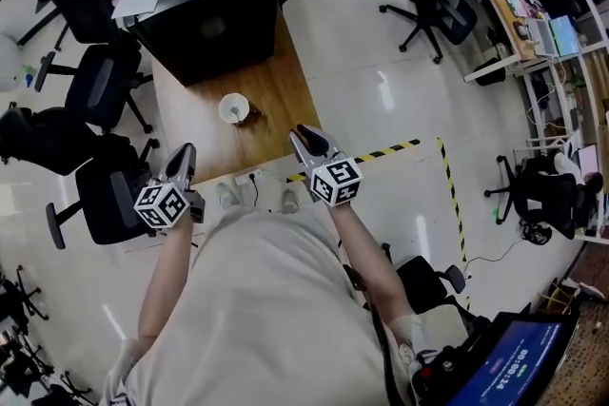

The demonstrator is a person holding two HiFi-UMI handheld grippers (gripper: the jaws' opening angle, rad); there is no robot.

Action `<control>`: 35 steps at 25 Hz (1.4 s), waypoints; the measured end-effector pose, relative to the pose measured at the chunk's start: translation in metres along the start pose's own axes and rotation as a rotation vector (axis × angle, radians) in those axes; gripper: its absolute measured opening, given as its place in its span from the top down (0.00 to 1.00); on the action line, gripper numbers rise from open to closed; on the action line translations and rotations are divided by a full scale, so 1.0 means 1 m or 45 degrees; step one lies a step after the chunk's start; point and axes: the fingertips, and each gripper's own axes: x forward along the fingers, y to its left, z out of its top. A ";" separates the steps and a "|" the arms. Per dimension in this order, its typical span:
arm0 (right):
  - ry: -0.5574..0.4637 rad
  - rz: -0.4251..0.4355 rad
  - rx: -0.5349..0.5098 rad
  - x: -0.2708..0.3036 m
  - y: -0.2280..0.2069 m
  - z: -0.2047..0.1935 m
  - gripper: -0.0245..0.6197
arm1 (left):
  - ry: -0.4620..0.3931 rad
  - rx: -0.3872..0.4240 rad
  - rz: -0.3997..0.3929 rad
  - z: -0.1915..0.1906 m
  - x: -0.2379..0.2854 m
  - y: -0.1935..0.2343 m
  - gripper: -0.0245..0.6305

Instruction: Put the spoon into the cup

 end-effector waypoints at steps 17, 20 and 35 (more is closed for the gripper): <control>-0.082 0.024 0.336 -0.107 -0.132 -0.014 0.86 | -0.111 -0.073 0.016 -0.074 0.002 -0.099 0.96; -0.082 0.014 0.397 -0.111 -0.146 -0.018 0.87 | -0.128 -0.091 0.077 -0.076 -0.009 -0.088 0.96; -0.239 0.214 0.713 -0.093 -0.111 -0.008 0.86 | -0.166 -0.086 0.158 -0.056 -0.050 -0.042 0.96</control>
